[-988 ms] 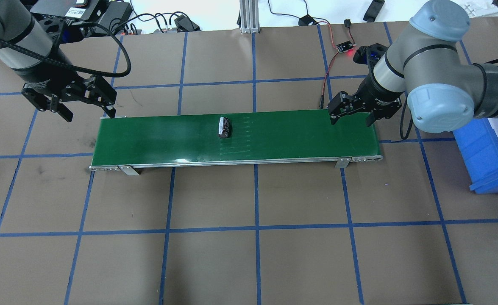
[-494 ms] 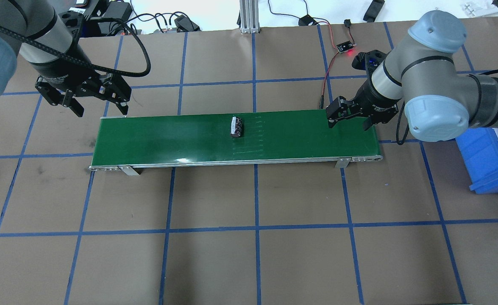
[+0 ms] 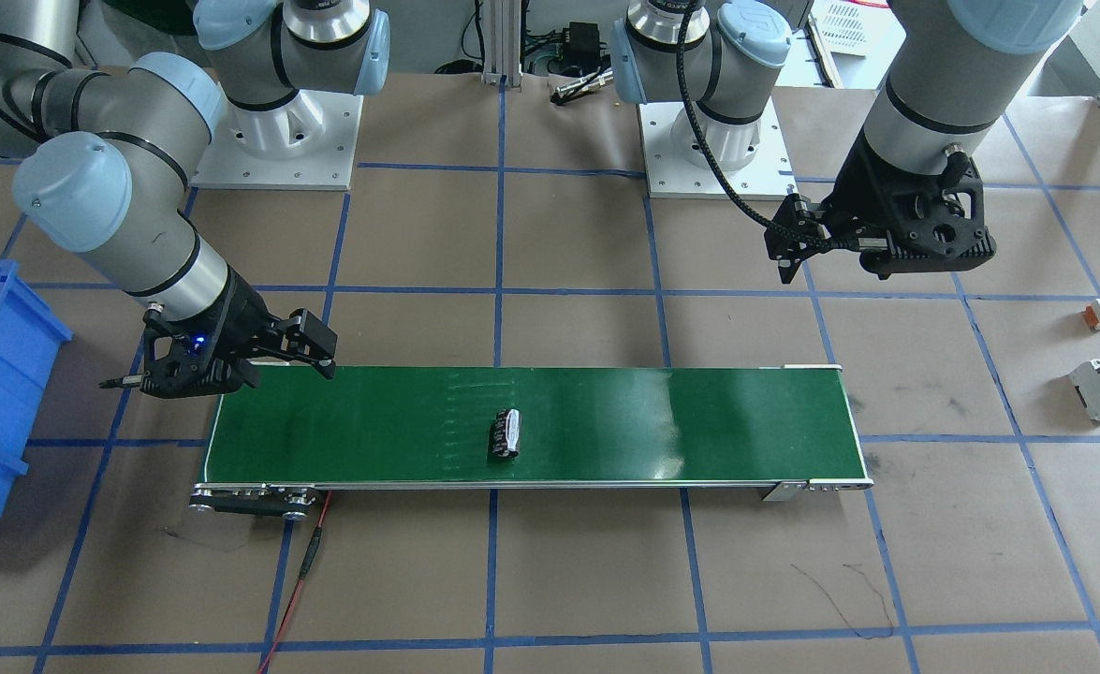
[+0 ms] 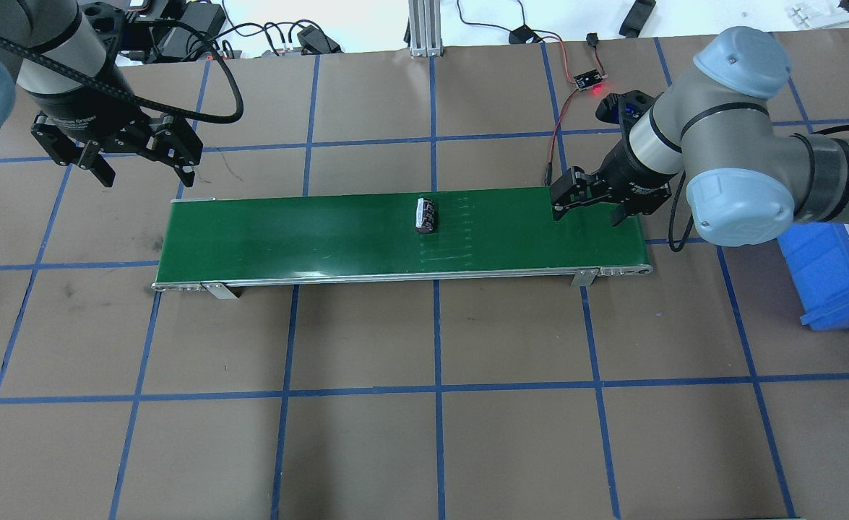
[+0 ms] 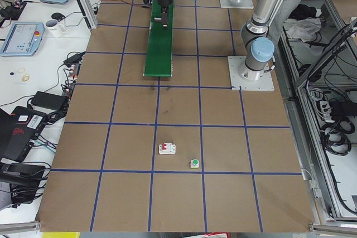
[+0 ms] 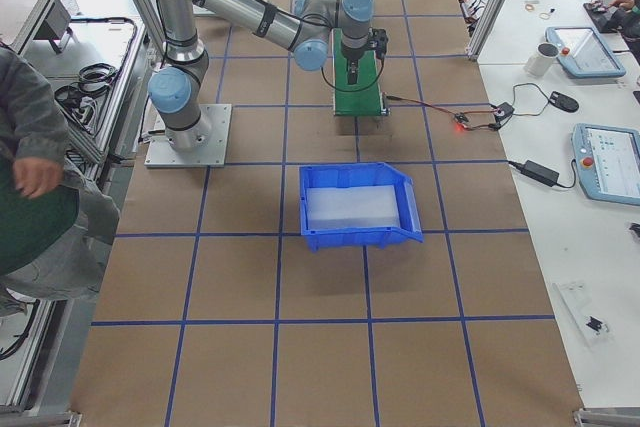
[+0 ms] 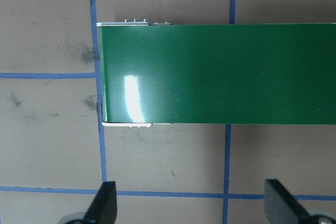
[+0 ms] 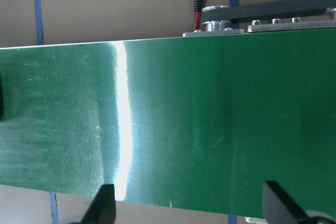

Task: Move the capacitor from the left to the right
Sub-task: 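Hold the right gripper at the belt end as the capacitor arrives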

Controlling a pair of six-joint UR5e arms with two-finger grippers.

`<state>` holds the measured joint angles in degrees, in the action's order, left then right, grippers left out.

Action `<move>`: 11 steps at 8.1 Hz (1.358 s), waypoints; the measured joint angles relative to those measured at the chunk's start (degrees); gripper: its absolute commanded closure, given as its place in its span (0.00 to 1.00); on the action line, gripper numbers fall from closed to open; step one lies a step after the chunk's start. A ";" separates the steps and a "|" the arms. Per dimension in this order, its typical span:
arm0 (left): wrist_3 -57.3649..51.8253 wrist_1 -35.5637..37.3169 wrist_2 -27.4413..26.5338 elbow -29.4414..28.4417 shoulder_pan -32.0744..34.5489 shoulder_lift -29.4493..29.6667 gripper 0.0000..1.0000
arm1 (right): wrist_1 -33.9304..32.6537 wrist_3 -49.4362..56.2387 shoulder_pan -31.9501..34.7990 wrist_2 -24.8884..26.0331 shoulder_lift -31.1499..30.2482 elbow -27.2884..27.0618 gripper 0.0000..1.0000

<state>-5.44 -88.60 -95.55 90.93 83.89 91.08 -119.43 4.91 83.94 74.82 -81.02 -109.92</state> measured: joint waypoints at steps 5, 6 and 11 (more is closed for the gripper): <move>0.57 0.01 2.01 -0.06 0.04 -0.02 0.00 | -0.16 0.09 -0.38 -0.29 1.05 -0.03 0.00; 0.59 0.01 2.20 -0.06 0.05 -0.02 0.00 | -0.29 0.19 -0.66 -0.33 1.34 -0.01 0.00; 0.60 0.09 2.34 -0.06 0.05 -0.09 0.00 | -2.85 0.17 -1.38 -0.34 2.89 0.29 0.00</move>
<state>-4.84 -88.51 -93.22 90.88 83.94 90.98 -122.28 5.08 82.55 74.48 -78.12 -109.62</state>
